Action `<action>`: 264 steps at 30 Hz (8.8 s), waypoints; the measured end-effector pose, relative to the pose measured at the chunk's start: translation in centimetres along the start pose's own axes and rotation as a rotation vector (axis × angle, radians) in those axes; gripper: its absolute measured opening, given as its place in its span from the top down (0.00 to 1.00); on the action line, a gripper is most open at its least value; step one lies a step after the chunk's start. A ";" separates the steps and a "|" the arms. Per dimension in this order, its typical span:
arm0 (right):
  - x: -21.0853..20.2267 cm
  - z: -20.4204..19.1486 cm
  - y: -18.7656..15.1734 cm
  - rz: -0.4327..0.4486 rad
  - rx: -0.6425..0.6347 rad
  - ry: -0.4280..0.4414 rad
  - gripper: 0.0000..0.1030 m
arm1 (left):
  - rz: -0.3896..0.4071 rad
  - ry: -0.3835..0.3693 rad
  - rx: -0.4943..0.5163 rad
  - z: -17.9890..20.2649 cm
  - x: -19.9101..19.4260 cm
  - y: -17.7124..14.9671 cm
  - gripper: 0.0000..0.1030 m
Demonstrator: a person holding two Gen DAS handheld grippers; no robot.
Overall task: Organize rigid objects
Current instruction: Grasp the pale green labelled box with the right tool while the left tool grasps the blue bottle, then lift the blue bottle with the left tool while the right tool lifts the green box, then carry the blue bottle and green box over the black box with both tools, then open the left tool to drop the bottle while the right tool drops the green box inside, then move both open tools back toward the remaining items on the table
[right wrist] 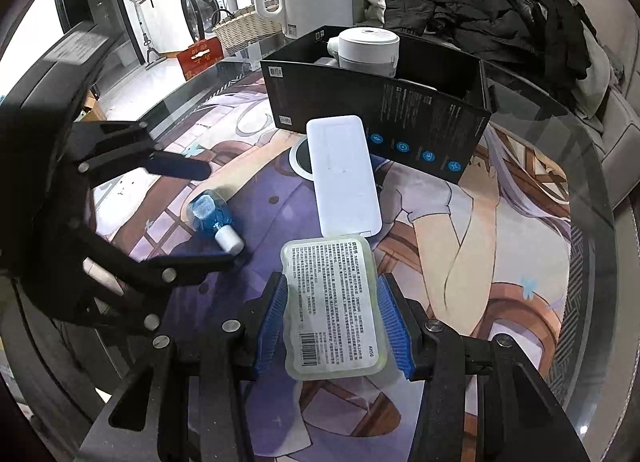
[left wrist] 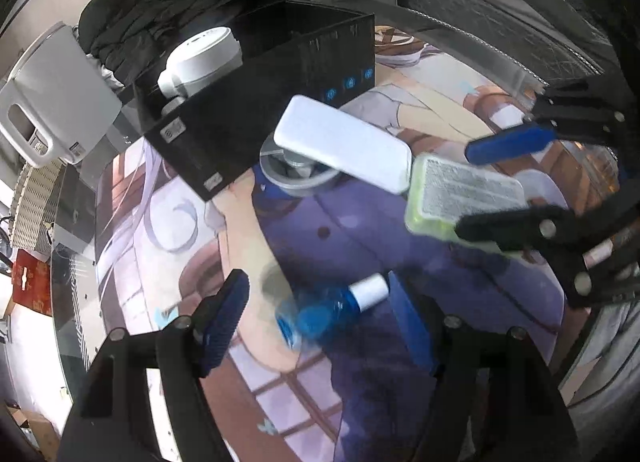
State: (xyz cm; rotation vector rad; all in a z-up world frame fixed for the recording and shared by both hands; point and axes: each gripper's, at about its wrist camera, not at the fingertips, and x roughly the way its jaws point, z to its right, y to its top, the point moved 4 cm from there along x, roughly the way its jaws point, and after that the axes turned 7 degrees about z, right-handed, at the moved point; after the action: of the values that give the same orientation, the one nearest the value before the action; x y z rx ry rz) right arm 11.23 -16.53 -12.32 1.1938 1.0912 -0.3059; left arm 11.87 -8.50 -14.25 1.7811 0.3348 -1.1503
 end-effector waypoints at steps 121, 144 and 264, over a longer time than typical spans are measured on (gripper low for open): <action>-17.0 -1.9 12.6 0.823 0.096 -0.258 0.50 | 0.777 0.299 -0.343 -7.9 -15.4 8.1 0.72; -8.5 3.9 18.5 0.731 0.176 -0.343 0.50 | 0.694 0.316 -0.465 -12.9 -8.0 11.9 0.72; 5.7 1.1 4.8 -0.019 0.018 -0.048 0.59 | 0.045 -0.012 -0.296 -4.0 -0.8 2.8 0.45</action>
State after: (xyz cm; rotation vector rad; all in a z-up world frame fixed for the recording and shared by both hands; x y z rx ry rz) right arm 17.93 -13.66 -14.14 1.1868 1.0608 -0.3576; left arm 15.46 -6.41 -11.59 1.5142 0.4320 -1.0216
